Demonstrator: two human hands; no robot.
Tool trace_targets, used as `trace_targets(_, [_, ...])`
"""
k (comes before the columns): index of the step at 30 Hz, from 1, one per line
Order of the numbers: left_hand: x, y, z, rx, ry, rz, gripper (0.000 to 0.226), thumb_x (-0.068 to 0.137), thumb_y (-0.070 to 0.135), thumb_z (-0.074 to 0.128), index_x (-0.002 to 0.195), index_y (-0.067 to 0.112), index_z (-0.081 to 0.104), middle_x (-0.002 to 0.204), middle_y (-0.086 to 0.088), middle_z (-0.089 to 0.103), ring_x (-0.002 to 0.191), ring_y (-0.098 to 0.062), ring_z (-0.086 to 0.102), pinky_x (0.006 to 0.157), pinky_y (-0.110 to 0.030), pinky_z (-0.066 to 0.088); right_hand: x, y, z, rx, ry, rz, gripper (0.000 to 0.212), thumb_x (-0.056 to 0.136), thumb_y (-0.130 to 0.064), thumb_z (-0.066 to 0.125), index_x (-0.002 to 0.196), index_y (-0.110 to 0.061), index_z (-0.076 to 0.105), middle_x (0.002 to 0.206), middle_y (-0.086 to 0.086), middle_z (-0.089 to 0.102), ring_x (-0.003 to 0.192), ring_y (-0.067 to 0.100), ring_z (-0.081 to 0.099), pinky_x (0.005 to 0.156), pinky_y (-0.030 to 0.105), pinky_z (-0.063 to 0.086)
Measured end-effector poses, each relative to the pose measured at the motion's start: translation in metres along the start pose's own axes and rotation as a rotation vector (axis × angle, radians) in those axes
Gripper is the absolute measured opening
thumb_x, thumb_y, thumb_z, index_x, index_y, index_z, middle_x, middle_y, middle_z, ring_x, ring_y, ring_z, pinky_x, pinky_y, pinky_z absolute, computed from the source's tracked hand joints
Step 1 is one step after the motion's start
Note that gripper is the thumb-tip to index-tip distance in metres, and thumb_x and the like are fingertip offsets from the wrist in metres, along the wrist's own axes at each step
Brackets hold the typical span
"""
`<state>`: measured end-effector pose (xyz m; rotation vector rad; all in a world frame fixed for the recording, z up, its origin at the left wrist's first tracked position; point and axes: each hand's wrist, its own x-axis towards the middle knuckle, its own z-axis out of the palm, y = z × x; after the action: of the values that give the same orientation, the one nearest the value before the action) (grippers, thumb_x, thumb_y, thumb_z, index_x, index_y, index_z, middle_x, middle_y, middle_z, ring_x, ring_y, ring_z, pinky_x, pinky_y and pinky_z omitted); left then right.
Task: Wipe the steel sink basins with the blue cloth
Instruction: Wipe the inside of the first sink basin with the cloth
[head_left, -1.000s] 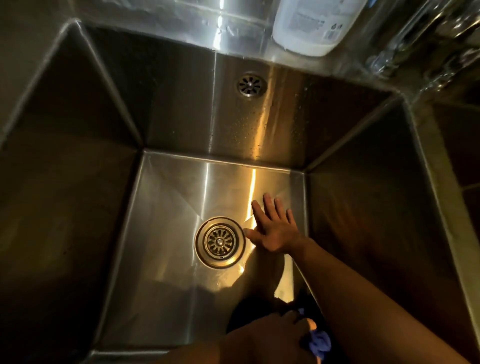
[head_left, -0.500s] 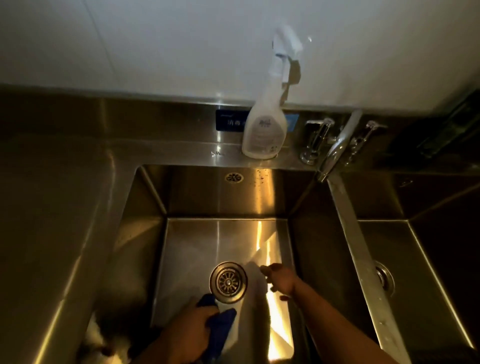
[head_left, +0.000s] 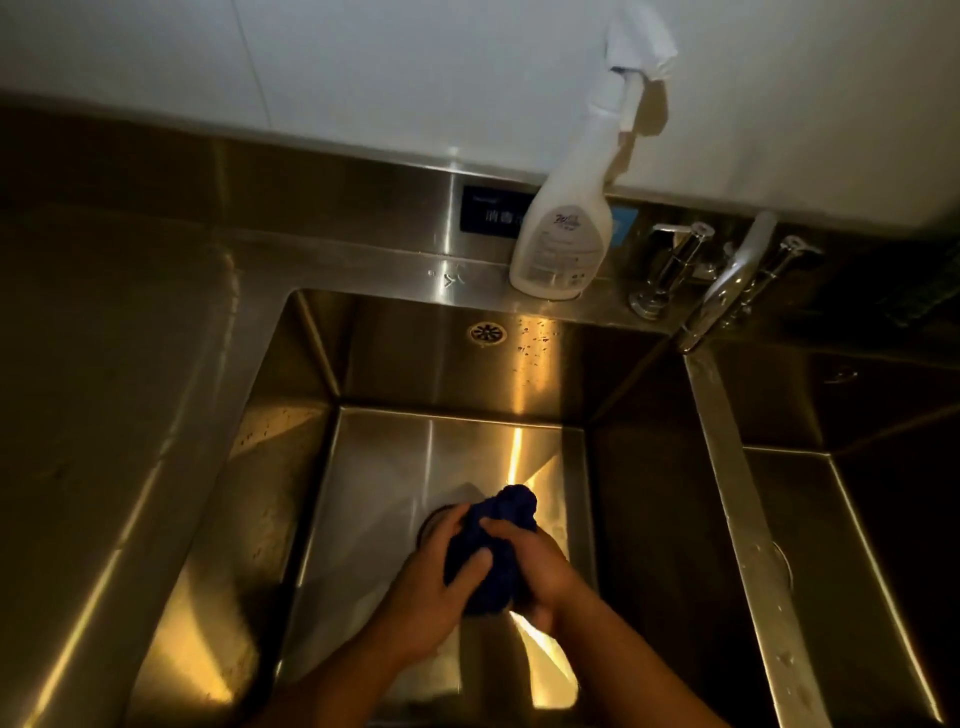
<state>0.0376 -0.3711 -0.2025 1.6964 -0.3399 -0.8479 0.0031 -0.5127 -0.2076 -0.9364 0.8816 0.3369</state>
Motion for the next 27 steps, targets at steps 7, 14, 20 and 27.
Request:
trace_targets(7, [0.071,-0.106,-0.045,0.957,0.444,-0.083,0.053,0.094,0.041,0.036,0.144,0.025,0.035,0.152,-0.014,0.032,0.141,-0.033,0.024,0.113,-0.049,0.027,0.057,0.009,-0.017,-1.058,0.291,-0.177,0.088,0.091,-0.015,0.057,0.151,-0.029,-0.006,0.136,0.018,0.048,0.110,0.035,0.059,0.085,0.034,0.044])
trace_targets(14, [0.093,-0.214,-0.061,1.275,0.320,-0.038,0.066,0.091,0.061,0.008,0.149,0.033,0.019,0.158,-0.015,0.017,0.145,-0.038,0.014,0.111,-0.060,0.014,0.107,0.077,-0.005,-1.761,0.250,-0.292,0.079,0.089,-0.060,0.042,0.144,-0.048,-0.013,0.150,0.014,0.012,0.130,0.040,0.029,0.095,0.052,0.042])
trace_targets(20, [0.094,-0.231,-0.059,1.329,0.371,-0.013,0.067,0.091,0.060,0.015,0.151,0.031,0.009,0.161,-0.013,0.004,0.147,-0.036,0.006,0.113,-0.061,0.010,0.132,0.100,-0.015,-1.912,0.203,-0.307,0.070,0.093,-0.044,0.043,0.149,-0.033,0.002,0.159,0.006,-0.008,0.139,0.039,0.010,0.100,0.058,0.028])
trace_targets(27, [0.095,-0.232,-0.057,1.339,0.399,-0.011,0.067,0.090,0.059,0.015,0.151,0.031,0.012,0.161,-0.013,0.007,0.148,-0.034,0.008,0.114,-0.059,0.012,0.156,0.084,0.009,-1.937,0.176,-0.278,0.038,0.095,-0.024,0.041,0.132,-0.013,0.038,0.138,0.015,0.036,0.123,0.038,0.039,0.090,0.049,0.039])
